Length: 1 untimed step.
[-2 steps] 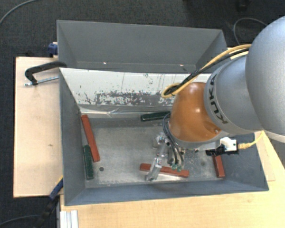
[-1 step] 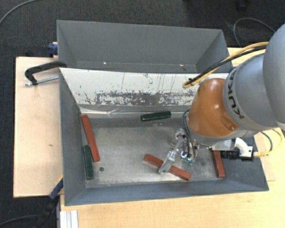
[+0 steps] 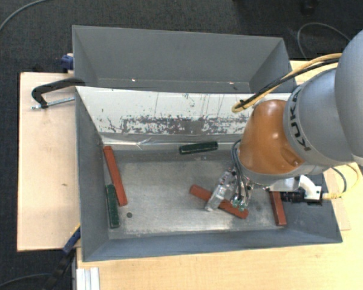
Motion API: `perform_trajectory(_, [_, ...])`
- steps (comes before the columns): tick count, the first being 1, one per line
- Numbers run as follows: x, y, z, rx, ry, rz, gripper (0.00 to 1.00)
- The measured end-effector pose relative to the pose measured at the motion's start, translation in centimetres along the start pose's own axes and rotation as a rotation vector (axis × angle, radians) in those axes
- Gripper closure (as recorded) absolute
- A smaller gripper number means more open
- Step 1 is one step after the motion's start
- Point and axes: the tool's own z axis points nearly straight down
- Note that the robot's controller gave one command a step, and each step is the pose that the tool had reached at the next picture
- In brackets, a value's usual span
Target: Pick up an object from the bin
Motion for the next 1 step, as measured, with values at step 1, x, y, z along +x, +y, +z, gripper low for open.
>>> perform_trajectory(1, [-0.22,0.24,-8.91,-0.005,-0.008,-0.002,1.0])
